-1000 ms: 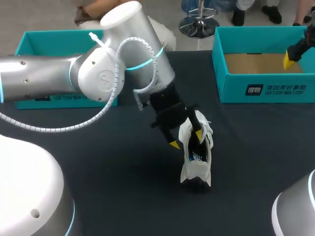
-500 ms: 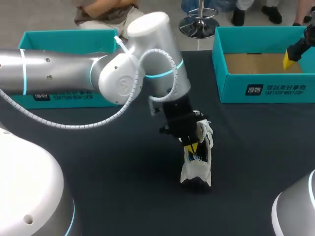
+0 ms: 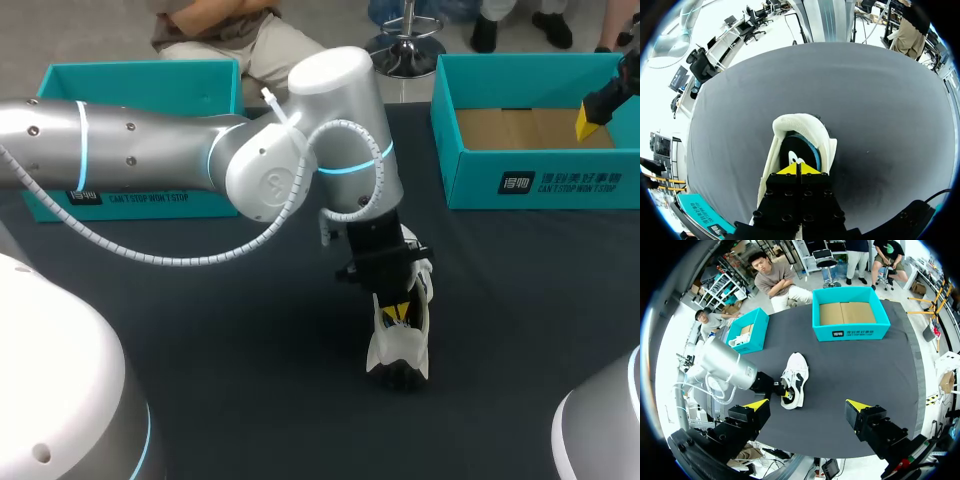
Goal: Take the shoe out of the shoebox, open the shoe tongue, remove and reinsert the insole, then place the shoe into the shoebox
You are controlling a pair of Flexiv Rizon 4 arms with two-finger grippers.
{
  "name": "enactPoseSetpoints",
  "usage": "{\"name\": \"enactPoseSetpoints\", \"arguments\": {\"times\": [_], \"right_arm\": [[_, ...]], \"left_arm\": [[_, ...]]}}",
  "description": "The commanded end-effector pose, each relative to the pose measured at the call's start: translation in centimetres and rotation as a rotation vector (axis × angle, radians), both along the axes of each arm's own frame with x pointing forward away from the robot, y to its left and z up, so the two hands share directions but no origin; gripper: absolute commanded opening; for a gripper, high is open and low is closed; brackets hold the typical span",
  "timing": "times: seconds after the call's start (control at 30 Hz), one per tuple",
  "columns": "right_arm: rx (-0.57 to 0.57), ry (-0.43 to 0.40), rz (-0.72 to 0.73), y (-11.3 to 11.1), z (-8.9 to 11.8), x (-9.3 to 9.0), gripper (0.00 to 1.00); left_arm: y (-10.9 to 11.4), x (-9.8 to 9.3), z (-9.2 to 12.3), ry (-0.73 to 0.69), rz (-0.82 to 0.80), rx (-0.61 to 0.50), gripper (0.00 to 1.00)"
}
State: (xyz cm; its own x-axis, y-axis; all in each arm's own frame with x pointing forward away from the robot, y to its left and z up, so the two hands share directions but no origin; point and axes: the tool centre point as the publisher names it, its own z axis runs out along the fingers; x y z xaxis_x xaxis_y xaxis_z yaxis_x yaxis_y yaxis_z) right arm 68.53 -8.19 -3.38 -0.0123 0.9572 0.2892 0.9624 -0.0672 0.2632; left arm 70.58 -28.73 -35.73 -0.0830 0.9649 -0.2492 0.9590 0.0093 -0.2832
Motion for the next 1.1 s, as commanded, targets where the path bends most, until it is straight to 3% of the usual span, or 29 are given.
{"name": "enactPoseSetpoints", "arguments": {"times": [0.03, 0.33, 0.6, 0.77, 1.1], "right_arm": [[-0.002, 0.007, 0.000, 0.1, 0.1, 0.3, 1.00], [-0.002, 0.007, 0.000, 0.1, 0.1, 0.3, 1.00], [-0.002, 0.007, 0.000, 0.1, 0.1, 0.3, 1.00], [-0.002, 0.007, 0.000, 0.1, 0.1, 0.3, 1.00], [-0.002, 0.007, 0.000, 0.1, 0.1, 0.3, 1.00]], "left_arm": [[-0.6, -0.4, -0.7, -0.004, -0.014, 0.022, 0.00], [-0.8, -1.2, -2.6, 0.004, -0.033, 0.057, 0.00], [-0.3, -0.8, 0.0, -0.031, -0.049, 0.037, 0.00], [-0.3, -0.7, 0.4, -0.047, -0.067, 0.043, 0.00], [-1.5, -1.8, -3.4, -0.037, -0.088, 0.081, 0.00]]}}
